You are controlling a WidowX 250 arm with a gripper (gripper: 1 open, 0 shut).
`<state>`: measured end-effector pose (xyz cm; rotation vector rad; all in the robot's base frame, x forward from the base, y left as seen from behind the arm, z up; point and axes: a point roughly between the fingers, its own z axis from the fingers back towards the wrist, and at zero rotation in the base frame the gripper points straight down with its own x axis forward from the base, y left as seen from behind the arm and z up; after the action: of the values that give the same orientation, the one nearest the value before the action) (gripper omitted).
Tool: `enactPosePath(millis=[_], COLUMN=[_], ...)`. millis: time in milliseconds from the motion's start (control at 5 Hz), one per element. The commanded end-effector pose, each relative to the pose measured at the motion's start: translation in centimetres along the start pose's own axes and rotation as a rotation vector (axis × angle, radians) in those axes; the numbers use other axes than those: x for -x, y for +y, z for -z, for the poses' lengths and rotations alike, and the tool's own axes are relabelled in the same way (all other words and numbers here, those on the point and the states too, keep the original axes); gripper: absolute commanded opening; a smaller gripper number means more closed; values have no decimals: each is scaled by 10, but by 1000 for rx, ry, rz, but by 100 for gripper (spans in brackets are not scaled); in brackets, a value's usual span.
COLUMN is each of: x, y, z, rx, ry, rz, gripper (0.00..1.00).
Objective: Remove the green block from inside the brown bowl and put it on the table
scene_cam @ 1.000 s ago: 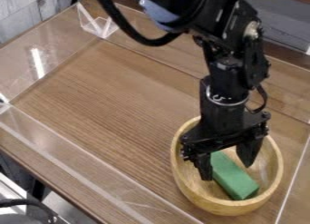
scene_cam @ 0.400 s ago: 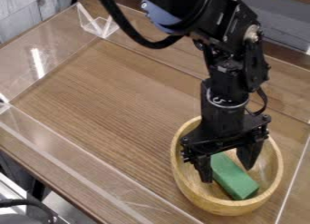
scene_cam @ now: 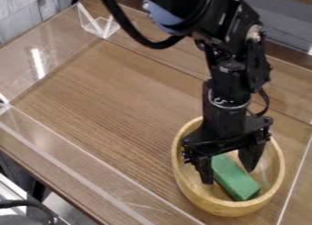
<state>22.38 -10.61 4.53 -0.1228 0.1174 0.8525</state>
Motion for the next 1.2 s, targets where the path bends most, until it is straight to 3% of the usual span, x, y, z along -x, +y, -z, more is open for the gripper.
enactPosePath(millis=[0, 1000], x=[-1, -1], y=[-12, -15], z=[-11, -3], rx=[44, 42], ry=[-16, -4], rz=[19, 41], gripper=[100, 100])
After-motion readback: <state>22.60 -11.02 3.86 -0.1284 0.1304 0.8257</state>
